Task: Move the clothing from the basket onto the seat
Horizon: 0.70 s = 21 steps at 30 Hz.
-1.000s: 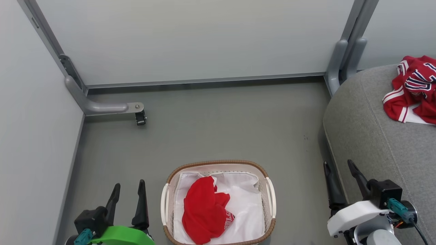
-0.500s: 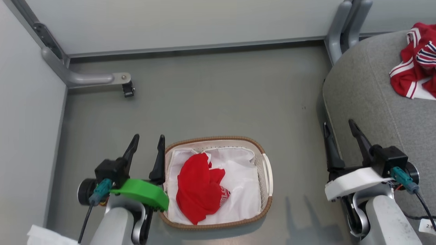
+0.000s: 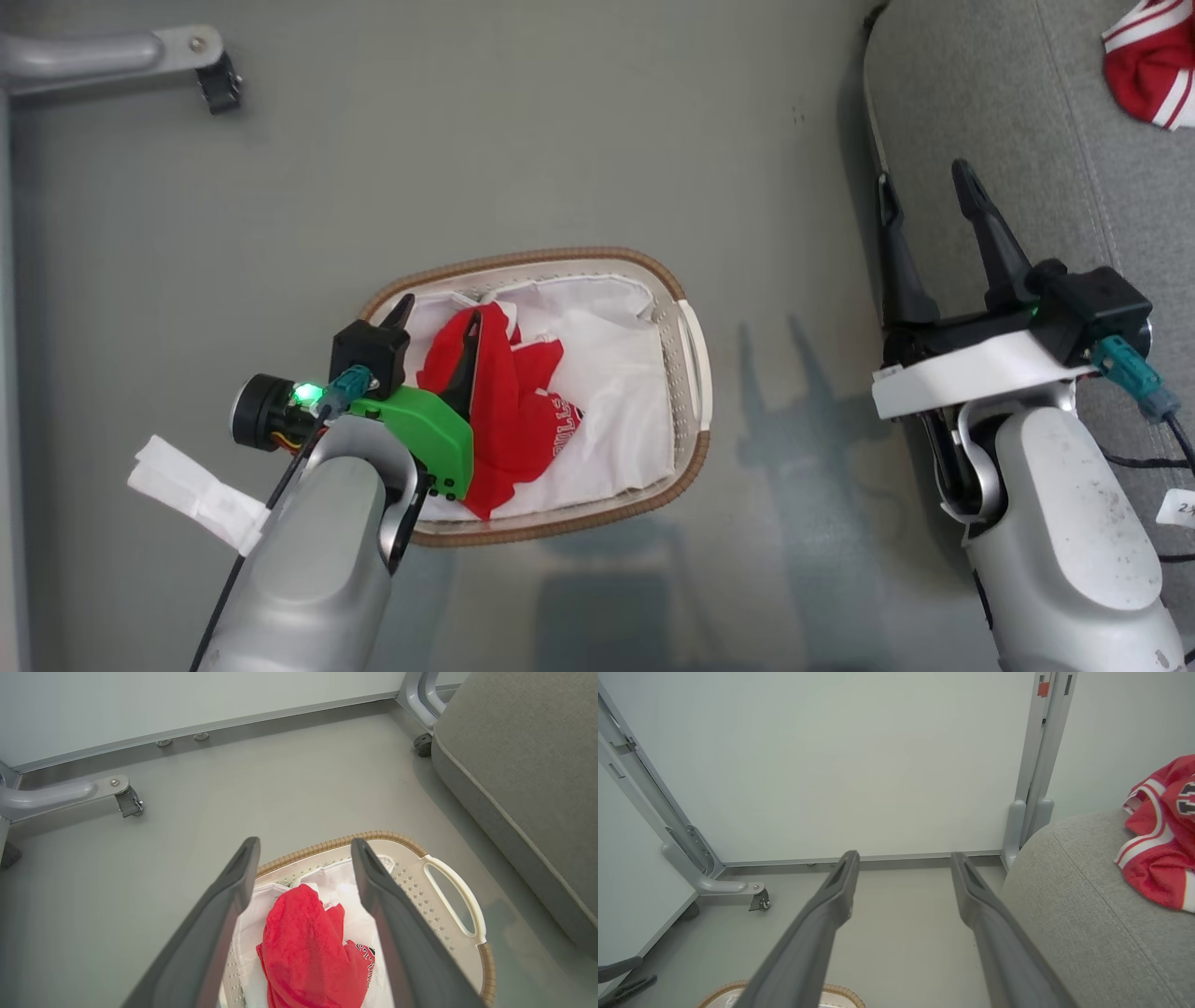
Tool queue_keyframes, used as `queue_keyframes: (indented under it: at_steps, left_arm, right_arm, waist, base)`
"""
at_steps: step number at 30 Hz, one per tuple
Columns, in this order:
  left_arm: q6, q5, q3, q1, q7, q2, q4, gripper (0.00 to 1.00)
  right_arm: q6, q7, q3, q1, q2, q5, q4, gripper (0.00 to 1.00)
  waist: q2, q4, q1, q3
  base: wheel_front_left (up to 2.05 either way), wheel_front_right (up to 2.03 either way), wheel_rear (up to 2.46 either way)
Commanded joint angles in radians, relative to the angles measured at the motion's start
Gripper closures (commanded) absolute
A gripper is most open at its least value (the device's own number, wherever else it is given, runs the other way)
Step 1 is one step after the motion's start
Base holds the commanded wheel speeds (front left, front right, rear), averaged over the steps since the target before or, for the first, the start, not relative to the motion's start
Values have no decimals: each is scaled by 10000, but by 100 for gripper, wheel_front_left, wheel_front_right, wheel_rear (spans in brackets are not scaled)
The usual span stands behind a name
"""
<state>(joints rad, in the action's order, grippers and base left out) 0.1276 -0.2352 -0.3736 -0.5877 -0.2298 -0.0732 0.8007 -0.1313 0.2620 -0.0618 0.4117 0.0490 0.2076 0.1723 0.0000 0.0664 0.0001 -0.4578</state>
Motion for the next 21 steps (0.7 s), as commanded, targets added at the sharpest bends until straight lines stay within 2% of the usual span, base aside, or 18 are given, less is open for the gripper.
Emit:
queue_keyframes:
  at_steps: [1, 3, 12, 18, 21]
  left_arm:
    - [28, 156, -135, -366, 14, -66, 309, 0]
    - [-30, 317, -290, -641, 125, -95, 857, 0]
    - [-784, 555, -441, -1829, 176, -69, 2719, 0]
    - [-867, 534, -562, -2299, 392, -121, 3736, 0]
    - [-1073, 551, -588, -2418, 570, -177, 4078, 0]
  right_arm:
    - [10, 45, -42, 302, 28, 120, -80, 0]
    - [10, 45, -107, 497, 26, 231, -145, 0]
    - [10, 45, -498, 1175, 25, 752, -349, 0]
    - [10, 45, -455, 1321, 25, 909, -379, 0]
    - [10, 45, -473, 1343, 25, 957, -370, 0]
  waist:
    - [0, 1061, -1, -1724]
    - [0, 1237, -1, -2069]
    - [0, 1903, -1, -3149]
    - [0, 2052, -1, -3454]
    - [0, 2055, -1, -3516]
  base:
    - [0, 0, 0]
    - [0, 0, 0]
    - [0, 0, 0]
    - [0, 0, 0]
    - [0, 0, 0]
